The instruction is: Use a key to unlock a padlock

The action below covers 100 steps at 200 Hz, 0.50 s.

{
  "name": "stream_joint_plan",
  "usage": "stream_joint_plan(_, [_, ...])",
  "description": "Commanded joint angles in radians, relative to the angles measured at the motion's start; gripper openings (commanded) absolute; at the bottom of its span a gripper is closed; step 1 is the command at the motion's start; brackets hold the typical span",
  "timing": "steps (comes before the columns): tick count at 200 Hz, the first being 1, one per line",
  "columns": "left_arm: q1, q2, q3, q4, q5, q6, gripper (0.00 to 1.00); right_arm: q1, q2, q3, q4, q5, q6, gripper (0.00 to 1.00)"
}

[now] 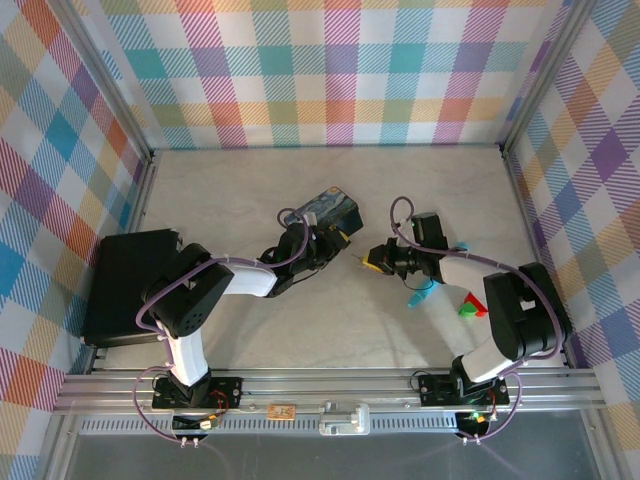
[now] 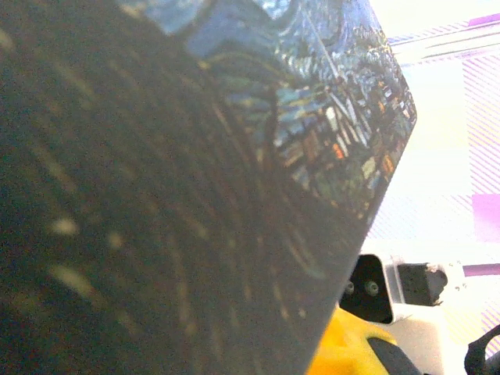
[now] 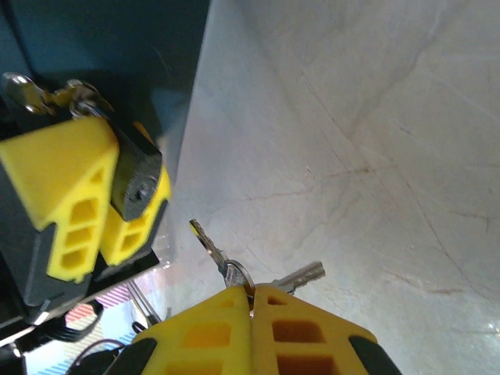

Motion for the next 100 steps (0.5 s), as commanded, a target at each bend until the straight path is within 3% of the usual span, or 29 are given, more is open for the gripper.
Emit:
stream_joint_plan(1, [0.013,0.011,0.015,0.055,0.027,-0.035,0.00,0.005,-0.020,-0.011,0.082,0.013,0.042,0.00])
stream_joint_plan(100, [0.010,0.009,0.018,0.053,0.017,-0.039,0.00,0.011,0.016,-0.012,0.158,-0.018,0.093,0.00])
